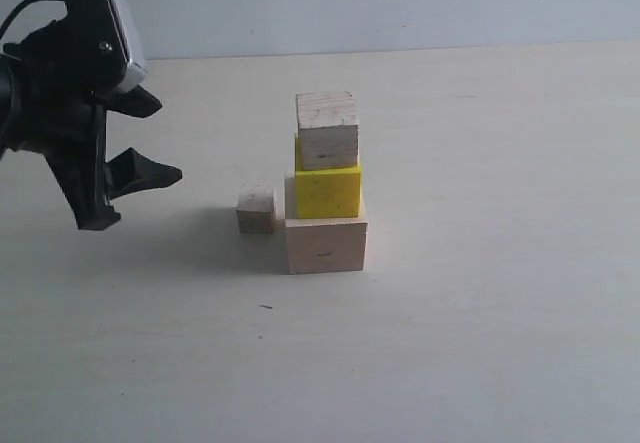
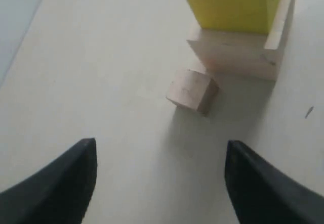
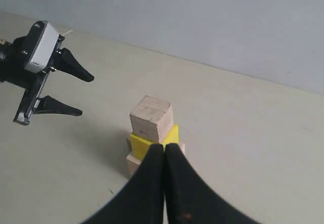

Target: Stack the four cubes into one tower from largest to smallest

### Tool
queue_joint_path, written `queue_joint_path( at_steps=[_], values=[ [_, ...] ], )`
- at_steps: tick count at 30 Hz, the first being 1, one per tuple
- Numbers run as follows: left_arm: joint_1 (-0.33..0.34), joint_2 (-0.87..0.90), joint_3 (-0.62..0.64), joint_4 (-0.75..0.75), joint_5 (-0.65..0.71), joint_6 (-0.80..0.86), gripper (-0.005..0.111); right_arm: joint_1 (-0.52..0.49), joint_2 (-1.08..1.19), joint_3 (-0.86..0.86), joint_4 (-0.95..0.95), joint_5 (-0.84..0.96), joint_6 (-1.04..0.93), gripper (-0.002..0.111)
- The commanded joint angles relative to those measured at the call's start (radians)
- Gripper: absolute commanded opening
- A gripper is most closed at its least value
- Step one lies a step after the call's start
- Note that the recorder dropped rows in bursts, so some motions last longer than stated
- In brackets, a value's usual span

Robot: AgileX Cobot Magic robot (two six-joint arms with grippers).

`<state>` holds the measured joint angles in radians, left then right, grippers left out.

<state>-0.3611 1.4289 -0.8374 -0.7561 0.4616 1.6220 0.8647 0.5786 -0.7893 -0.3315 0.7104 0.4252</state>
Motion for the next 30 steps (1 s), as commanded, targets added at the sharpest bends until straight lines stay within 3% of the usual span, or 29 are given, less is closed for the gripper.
queue_joint_path(
  at_steps=[1, 8, 15, 20, 30],
  values=[
    [0.1, 0.103, -0.108, -0.227, 0.242, 0.26, 0.069, -0.004, -0.005, 0.005, -0.005, -0.035, 0.004, 0.0],
    [0.12, 0.283, -0.211, -0.186, 0.323, 0.287, 0.069, -0.004, -0.005, 0.005, -0.005, -0.035, 0.004, 0.0],
    [0.118, 0.412, -0.229, -0.217, 0.322, 0.386, 0.069, -0.004, -0.005, 0.005, -0.005, -0.033, 0.015, 0.0],
    [0.118, 0.449, -0.229, -0.307, 0.329, 0.438, 0.069, -0.004, -0.005, 0.005, -0.005, -0.033, 0.02, 0.0],
    [0.118, 0.45, -0.229, -0.347, 0.332, 0.475, 0.069, -0.004, -0.005, 0.005, -0.002, -0.029, 0.026, 0.0]
  ],
)
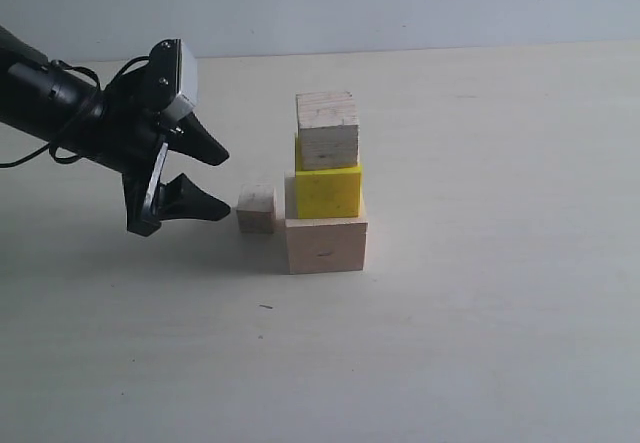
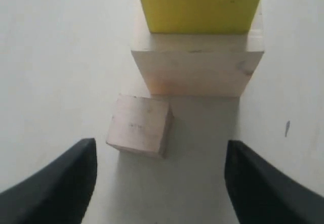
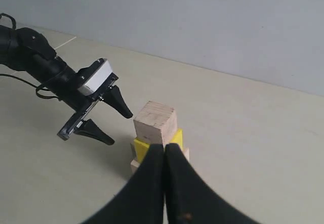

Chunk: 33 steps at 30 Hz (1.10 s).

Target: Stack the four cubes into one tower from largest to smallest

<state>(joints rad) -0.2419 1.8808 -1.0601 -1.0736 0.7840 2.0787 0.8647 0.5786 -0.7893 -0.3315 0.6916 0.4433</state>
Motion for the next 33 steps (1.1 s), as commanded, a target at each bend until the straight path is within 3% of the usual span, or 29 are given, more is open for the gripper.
queue_joint_path(
  at_steps=[1, 6, 22, 33],
  values=[
    [-0.001, -0.002, -0.006, -0.03, 0.01, 0.018, 0.069, -0.004, -0.005, 0.005, -0.002, -0.008, 0.008, 0.0],
    [-0.001, 0.002, -0.006, -0.03, -0.049, 0.018, 0.069, -0.004, -0.005, 0.005, -0.002, -0.008, 0.008, 0.0],
    [-0.002, 0.097, -0.025, -0.17, -0.042, 0.018, 0.069, -0.004, -0.005, 0.005, -0.002, -0.008, 0.012, 0.0],
    [-0.002, 0.097, -0.025, -0.164, -0.058, 0.018, 0.069, -0.004, -0.005, 0.005, -0.002, -0.008, 0.012, 0.0]
  ],
)
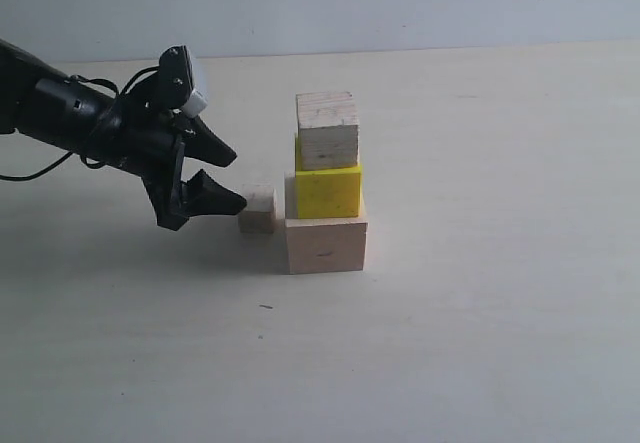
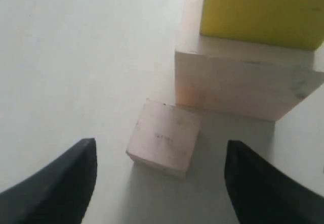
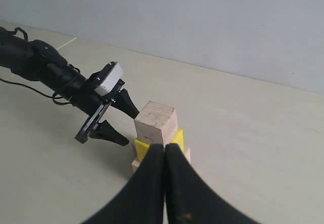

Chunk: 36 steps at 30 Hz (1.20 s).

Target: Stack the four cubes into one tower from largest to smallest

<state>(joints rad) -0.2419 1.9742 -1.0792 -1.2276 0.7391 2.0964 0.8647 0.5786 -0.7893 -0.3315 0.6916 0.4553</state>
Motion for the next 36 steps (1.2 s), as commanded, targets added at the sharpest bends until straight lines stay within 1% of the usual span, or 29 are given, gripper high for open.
queue_joint_path(
  at_steps=[1, 7, 11, 16, 22, 29, 36],
  values=[
    [-0.002, 0.003, -0.006, -0.005, -0.015, 0.0, 0.069, -0.004, -0.005, 0.005, -0.002, -0.008, 0.0, 0.0],
    [-0.002, 0.003, -0.045, 0.12, -0.005, 0.0, 0.069, -0.004, -0.005, 0.005, -0.002, -0.008, 0.0, 0.0],
    [-0.011, 0.003, -0.074, 0.134, 0.007, 0.0, 0.069, -0.004, -0.005, 0.005, -0.002, -0.008, 0.0, 0.0],
    [-0.049, 0.003, -0.083, 0.147, 0.012, 0.0, 0.069, -0.004, -0.005, 0.005, -0.002, -0.008, 0.0, 0.0],
    [-0.082, 0.026, -0.083, 0.252, 0.001, 0.0, 0.069, -0.004, -0.005, 0.005, -0.002, -0.008, 0.0, 0.0],
    [-0.085, 0.065, -0.083, 0.245, -0.029, 0.0, 0.069, -0.004, -0.005, 0.005, -0.002, -0.008, 0.0, 0.0],
    [-0.089, 0.078, -0.083, 0.233, -0.028, 0.0, 0.069, -0.004, -0.005, 0.005, -0.002, -0.008, 0.0, 0.0]
  ],
)
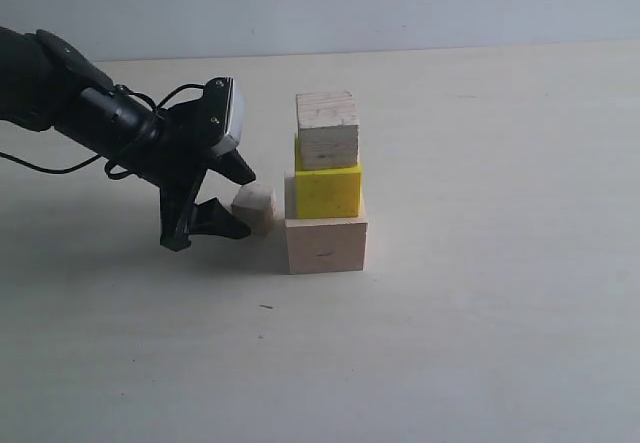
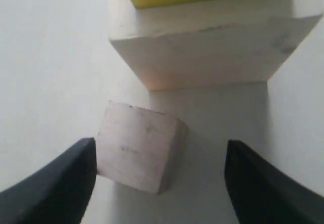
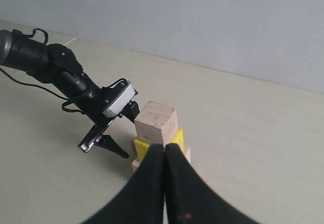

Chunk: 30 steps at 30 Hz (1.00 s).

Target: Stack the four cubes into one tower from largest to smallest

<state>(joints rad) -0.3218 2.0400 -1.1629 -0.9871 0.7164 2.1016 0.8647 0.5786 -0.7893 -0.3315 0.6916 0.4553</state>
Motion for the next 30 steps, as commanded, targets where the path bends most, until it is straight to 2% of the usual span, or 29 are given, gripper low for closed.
queue_joint_path(
  at_steps=[1, 12, 30],
  values=[
    [-0.009, 0.012, 0.0, -0.017, -0.006, -0.005, 0.069, -0.004, -0.005, 0.005, -0.002, -0.008, 0.0, 0.0],
    [-0.009, -0.004, -0.004, -0.017, 0.025, -0.005, 0.069, -0.004, -0.005, 0.005, -0.002, -0.006, 0.0, 0.0],
    [-0.009, 0.031, -0.084, 0.018, 0.048, -0.005, 0.069, -0.004, -0.005, 0.005, -0.004, -0.006, 0.0, 0.0]
  ],
)
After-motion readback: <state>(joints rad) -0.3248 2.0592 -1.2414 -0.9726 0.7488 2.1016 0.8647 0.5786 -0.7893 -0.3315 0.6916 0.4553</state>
